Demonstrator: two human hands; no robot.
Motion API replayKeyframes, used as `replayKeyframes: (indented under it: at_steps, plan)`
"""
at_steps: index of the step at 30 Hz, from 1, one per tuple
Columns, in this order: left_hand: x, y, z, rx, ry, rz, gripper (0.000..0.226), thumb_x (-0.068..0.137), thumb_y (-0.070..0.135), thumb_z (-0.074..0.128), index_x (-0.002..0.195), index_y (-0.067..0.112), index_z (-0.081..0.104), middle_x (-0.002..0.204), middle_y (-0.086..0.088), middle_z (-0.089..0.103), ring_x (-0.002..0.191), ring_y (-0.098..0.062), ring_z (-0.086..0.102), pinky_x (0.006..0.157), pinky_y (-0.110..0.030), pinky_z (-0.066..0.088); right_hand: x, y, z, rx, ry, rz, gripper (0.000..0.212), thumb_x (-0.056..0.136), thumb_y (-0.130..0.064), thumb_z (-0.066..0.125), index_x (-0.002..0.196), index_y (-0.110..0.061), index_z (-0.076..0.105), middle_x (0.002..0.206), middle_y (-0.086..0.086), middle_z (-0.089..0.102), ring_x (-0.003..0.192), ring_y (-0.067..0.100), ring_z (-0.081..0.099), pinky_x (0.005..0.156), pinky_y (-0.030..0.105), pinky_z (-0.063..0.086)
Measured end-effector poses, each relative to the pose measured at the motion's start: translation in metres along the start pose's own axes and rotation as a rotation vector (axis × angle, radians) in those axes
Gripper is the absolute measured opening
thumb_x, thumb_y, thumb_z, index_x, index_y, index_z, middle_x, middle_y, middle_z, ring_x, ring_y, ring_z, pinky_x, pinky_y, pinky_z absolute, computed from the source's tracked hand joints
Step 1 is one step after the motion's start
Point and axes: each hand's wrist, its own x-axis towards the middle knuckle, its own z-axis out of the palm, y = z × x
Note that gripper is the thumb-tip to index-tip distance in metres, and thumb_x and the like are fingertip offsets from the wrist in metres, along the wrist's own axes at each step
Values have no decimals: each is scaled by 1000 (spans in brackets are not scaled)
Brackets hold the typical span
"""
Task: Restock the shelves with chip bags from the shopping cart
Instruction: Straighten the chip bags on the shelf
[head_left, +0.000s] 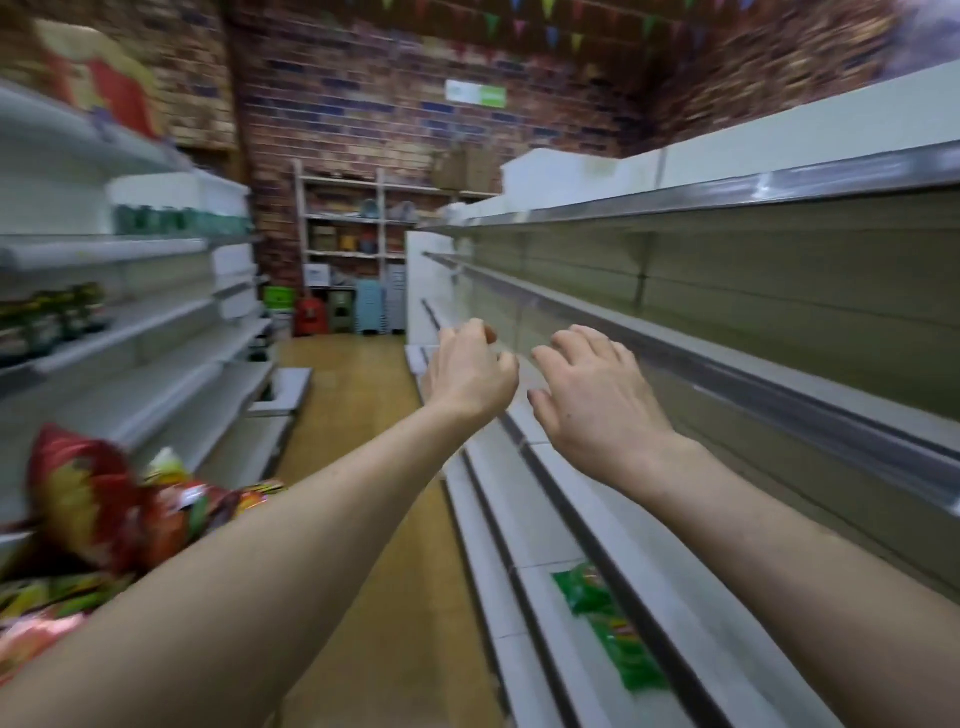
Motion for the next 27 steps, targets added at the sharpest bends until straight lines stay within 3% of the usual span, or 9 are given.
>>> replayKeyframes:
  at_steps: [11,17,21,27]
  plan:
    - [-107,-170,-198,239,87,-385,35,87,29,59,120,18,57,128,-9,55,115,-27,54,94,-36,46,-20,-236,2,254,-94,-293,49,97,-41,46,140,-17,43,145,9,40,139,27,28,111,39,25]
    - [-159,-223,-281,244,138,-536,14,88,23,60,98,15,55,110,-7,59,96,-24,55,81,-34,47,-40,-302,-3,295,-123,-366,49,98,-40,44,142,-18,40,145,8,41,137,28,31,110,41,26]
    - [-182,-254,-315,220,157,-631,36,90,24,58,123,10,55,124,-9,57,108,-27,58,89,-36,50,-46,-334,2,323,-175,-370,48,99,-40,43,141,-18,41,145,9,40,136,29,33,110,41,28]
    - [-191,-285,-334,157,171,-724,32,92,24,61,120,10,54,120,-9,56,100,-23,54,83,-34,46,-33,-361,27,334,-252,-400,45,99,-40,42,138,-17,42,142,8,42,133,29,37,109,43,31]
